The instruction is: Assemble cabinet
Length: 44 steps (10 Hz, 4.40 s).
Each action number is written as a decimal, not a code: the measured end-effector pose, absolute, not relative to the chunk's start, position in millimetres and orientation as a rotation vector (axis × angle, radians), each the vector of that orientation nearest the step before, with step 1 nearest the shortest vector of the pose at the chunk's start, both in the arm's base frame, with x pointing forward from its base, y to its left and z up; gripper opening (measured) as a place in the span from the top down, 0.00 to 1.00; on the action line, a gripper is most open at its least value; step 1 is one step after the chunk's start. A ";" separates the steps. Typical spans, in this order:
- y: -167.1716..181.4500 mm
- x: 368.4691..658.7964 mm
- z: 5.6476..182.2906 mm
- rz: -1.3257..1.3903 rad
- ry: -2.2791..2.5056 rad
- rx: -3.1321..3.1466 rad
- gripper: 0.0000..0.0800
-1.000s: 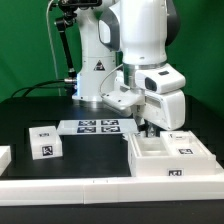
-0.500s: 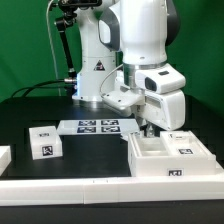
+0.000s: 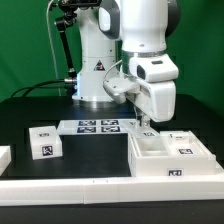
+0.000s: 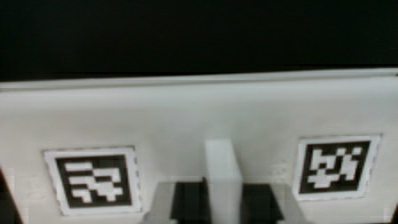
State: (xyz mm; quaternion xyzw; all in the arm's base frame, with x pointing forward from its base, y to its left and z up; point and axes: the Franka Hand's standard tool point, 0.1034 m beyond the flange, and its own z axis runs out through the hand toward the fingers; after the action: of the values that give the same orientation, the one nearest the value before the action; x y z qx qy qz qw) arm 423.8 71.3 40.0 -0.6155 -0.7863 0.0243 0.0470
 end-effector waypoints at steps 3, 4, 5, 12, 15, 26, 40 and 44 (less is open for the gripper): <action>61.8 431.6 57.7 0.127 -2.334 -1.982 0.91; 59.3 442.8 68.0 0.113 -2.346 -2.002 0.91; 60.3 440.6 65.6 0.108 -2.345 -1.999 0.91; 48.0 454.6 68.1 0.126 -2.220 -2.142 0.91; 51.3 453.2 65.4 0.075 -2.234 -2.150 0.91; 67.6 453.0 60.1 -0.065 -2.223 -2.202 0.91; 61.6 455.1 57.8 0.034 -2.190 -2.191 0.91; 63.7 456.3 61.8 0.042 -2.190 -2.193 0.91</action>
Offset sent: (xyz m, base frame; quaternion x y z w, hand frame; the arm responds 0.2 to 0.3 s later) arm 0.0371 -0.0215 0.0457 -0.0163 -0.0451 0.0370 0.9982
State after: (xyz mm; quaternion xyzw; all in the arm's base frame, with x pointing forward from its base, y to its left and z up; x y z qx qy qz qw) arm 456.3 63.7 61.8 -0.7075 -0.7063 0.0134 0.0210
